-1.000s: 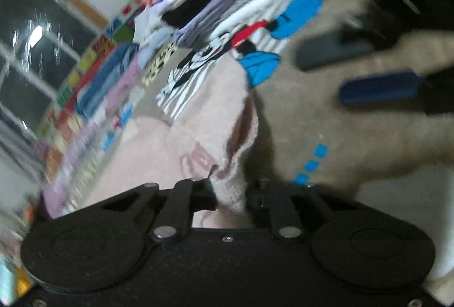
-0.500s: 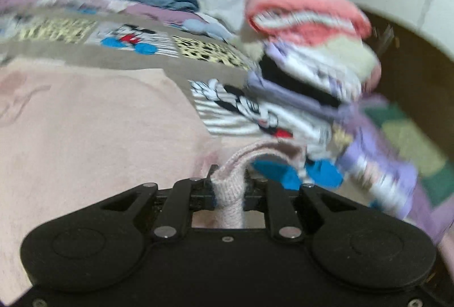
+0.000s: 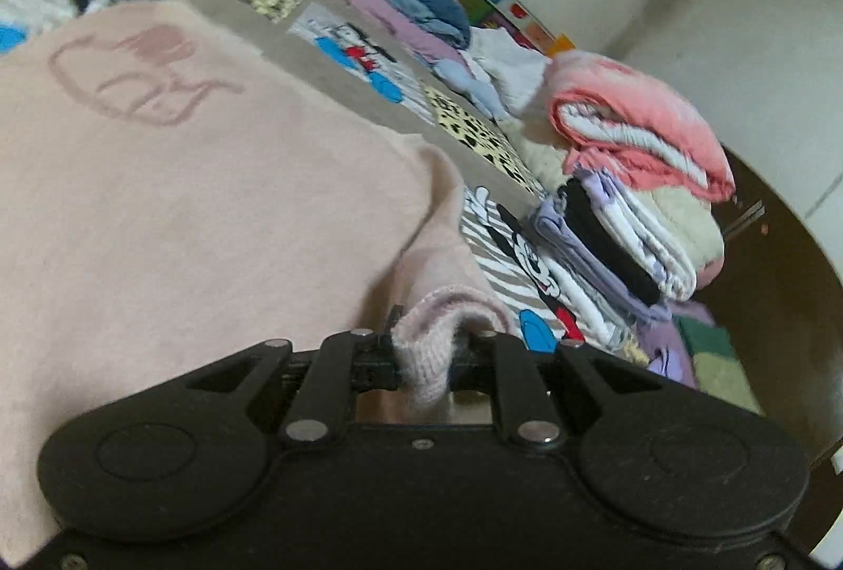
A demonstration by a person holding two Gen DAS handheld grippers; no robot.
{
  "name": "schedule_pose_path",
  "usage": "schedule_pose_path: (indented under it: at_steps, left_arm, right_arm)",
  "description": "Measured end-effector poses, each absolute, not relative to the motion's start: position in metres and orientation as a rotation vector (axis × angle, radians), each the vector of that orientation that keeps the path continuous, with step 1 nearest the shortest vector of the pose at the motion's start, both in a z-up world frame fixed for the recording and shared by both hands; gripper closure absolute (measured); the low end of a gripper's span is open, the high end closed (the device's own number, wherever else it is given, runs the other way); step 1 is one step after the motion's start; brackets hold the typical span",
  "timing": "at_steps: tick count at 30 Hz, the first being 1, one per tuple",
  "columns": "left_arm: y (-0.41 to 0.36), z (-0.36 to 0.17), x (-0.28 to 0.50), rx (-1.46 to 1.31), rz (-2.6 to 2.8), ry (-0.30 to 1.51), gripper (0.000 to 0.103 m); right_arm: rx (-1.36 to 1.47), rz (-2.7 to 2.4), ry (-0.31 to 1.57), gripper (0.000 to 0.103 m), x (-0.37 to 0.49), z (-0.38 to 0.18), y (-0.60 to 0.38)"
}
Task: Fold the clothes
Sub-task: 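Fold the grasped edge over the sweater with the left gripper while the right gripper presses it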
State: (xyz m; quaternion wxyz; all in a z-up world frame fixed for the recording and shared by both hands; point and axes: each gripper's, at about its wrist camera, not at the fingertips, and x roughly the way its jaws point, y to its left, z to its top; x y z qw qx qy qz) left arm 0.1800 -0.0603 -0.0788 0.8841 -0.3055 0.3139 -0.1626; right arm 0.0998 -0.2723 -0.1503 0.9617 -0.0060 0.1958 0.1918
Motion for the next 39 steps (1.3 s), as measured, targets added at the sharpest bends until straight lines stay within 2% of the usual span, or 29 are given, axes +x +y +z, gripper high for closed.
schedule_pose_path:
  at_steps: [10, 19, 25, 28, 32, 39]
  left_arm:
    - [-0.037, -0.094, 0.152, -0.644, -0.318, 0.633, 0.092]
    - [-0.013, -0.125, 0.147, -0.679, -0.264, 0.659, 0.092]
    - [-0.006, -0.137, 0.145, -0.714, -0.27, 0.672, 0.09]
    - [-0.005, -0.135, 0.143, -0.696, -0.273, 0.665, 0.084]
    - [-0.007, -0.124, 0.135, -0.605, -0.256, 0.632, 0.06]
    - [-0.002, -0.106, 0.126, -0.467, -0.211, 0.574, 0.059]
  right_arm:
    - [-0.173, 0.464, 0.389, 0.044, 0.077, -0.15, -0.241]
    - [-0.185, 0.44, 0.42, 0.055, 0.076, -0.153, -0.238]
    - [-0.214, 0.438, 0.415, 0.055, 0.071, -0.154, -0.236]
    - [-0.236, 0.443, 0.412, 0.055, 0.071, -0.152, -0.235]
    - [-0.263, 0.485, 0.397, 0.055, 0.068, -0.143, -0.233]
    - [-0.223, 0.543, 0.356, 0.048, 0.071, -0.129, -0.223]
